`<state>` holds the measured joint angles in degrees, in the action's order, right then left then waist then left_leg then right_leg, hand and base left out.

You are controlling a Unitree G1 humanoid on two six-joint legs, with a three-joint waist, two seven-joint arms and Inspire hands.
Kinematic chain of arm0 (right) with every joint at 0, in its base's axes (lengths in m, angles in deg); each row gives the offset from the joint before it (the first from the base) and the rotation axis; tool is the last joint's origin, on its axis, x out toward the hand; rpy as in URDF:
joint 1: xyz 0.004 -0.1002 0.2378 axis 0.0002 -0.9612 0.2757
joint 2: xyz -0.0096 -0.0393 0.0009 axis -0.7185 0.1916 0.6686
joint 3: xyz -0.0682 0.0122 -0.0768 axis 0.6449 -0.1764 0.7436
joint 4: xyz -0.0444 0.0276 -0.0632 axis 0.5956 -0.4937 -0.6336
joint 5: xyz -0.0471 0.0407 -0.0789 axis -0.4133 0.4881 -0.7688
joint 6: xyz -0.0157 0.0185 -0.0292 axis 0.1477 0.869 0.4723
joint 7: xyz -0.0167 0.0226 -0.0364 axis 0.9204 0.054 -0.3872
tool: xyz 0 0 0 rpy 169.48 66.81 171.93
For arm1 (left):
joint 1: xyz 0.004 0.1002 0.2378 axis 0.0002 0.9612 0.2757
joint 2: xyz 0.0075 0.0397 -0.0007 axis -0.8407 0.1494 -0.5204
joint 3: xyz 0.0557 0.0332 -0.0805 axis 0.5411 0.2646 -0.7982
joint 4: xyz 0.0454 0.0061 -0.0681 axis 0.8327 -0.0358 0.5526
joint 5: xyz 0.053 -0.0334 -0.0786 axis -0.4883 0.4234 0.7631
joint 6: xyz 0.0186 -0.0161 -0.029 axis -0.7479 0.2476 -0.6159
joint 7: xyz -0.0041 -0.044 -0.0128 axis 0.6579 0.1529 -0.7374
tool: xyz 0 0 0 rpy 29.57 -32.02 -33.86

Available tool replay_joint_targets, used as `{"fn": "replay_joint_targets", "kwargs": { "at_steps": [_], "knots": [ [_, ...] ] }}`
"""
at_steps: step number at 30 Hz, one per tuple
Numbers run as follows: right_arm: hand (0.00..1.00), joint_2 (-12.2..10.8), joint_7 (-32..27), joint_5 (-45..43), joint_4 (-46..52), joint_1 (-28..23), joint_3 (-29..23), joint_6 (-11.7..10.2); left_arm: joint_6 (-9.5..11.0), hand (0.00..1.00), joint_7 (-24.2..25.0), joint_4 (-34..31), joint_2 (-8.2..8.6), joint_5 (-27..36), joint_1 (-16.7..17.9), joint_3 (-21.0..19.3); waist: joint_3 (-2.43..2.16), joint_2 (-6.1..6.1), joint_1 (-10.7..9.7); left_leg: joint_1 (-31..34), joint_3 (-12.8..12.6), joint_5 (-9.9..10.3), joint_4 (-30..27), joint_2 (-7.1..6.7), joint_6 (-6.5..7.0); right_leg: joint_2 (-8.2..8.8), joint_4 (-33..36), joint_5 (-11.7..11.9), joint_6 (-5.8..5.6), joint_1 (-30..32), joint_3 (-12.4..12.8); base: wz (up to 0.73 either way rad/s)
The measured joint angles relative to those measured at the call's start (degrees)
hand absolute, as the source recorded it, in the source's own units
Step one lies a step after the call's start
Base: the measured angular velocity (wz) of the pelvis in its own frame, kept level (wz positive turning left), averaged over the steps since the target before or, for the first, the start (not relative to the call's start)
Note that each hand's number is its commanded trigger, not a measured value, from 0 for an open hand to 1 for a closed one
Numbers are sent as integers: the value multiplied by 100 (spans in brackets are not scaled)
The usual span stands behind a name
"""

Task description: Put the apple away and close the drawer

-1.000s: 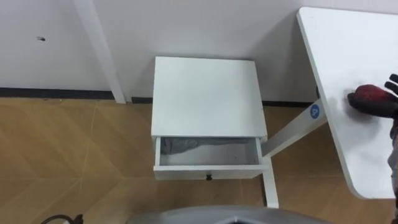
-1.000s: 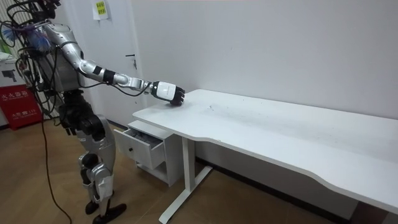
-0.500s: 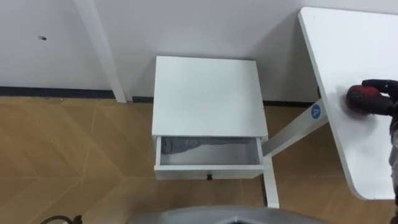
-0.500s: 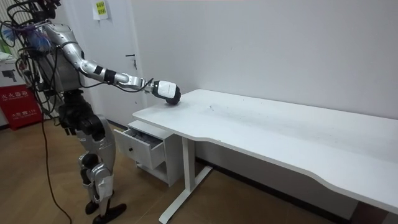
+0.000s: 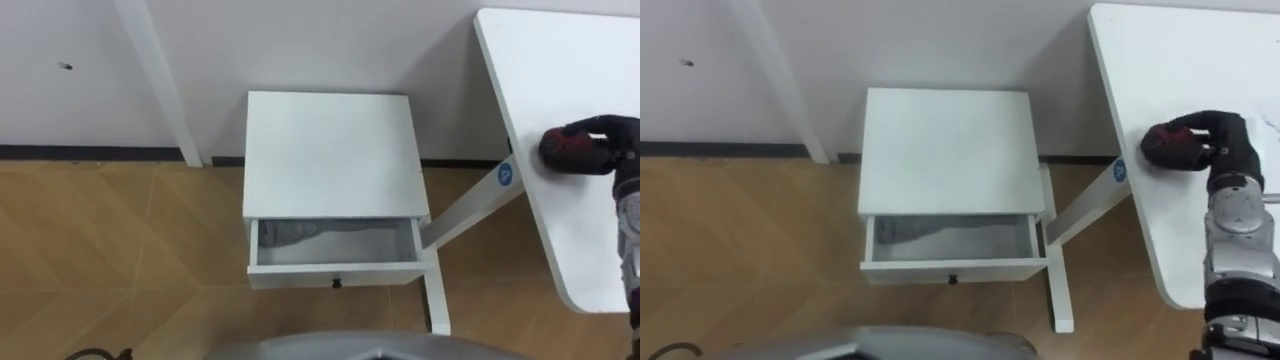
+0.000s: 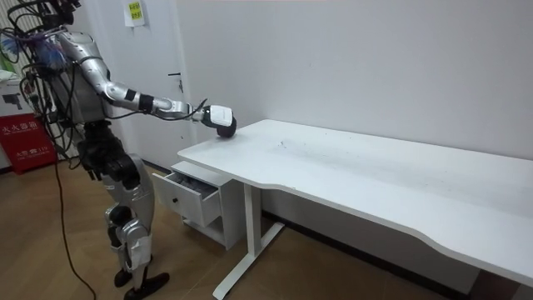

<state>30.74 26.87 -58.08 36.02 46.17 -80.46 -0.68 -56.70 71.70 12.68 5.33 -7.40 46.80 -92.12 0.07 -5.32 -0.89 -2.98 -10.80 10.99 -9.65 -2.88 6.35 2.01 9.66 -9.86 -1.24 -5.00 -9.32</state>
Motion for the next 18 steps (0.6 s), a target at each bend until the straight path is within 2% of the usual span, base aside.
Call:
{"fn": "replay_joint_targets", "kwargs": {
  "at_steps": [3, 6, 9, 13, 14, 15, 18],
  "knots": [
    [100, -79, 71, -291, 496, -147, 410, -10, 74, 0, -1, 90, 0, 0, -170, 133, -2, -3, 142, -12, 1, -2, 2, 8, -4, -9, -2, 2, 3, -8, 65, 0],
    [100, -201, 134, -477, 1187, -303, 811, 26, 83, 0, -25, 80, 8, -3, -200, 260, 1, -3, 297, 14, 5, -1, 2, 9, -8, -10, -21, 2, 3, 10, 72, 0],
    [100, -335, 321, -619, 1752, -325, 1134, -4, 80, 0, -38, 87, 11, -1, -208, 402, 10, 4, 326, 45, 68, 0, 3, 0, -8, -10, -49, 11, 17, 2, 36, 11],
    [100, -437, 464, -719, 2002, -328, 1317, -21, 78, 0, -43, 91, 13, 4, -247, 472, 22, 26, 455, 51, 161, -1, -1, -12, -7, -12, -96, 24, 21, -41, 80, 13],
    [100, -547, 478, -834, 2056, -328, 1325, -15, 67, 0, -42, 114, 13, 5, -243, 472, 45, 67, 478, 42, 178, -1, -2, -11, -8, -14, -101, 24, 21, -56, 111, 9],
    [100, -660, 495, -826, 2117, -332, 1351, 4, 30, 0, -42, 135, 16, 15, -253, 482, 46, 83, 483, 43, 180, 0, 0, -8, -8, -15, -101, 24, 20, -55, 111, 5],
    [100, -770, 594, -829, 2152, -351, 1591, 26, -8, 0, -77, 163, 27, 10, -306, 587, 41, 141, 484, 45, 183, 0, 12, -8, -9, -15, -100, 24, 20, -54, 107, 0]
  ]
}}
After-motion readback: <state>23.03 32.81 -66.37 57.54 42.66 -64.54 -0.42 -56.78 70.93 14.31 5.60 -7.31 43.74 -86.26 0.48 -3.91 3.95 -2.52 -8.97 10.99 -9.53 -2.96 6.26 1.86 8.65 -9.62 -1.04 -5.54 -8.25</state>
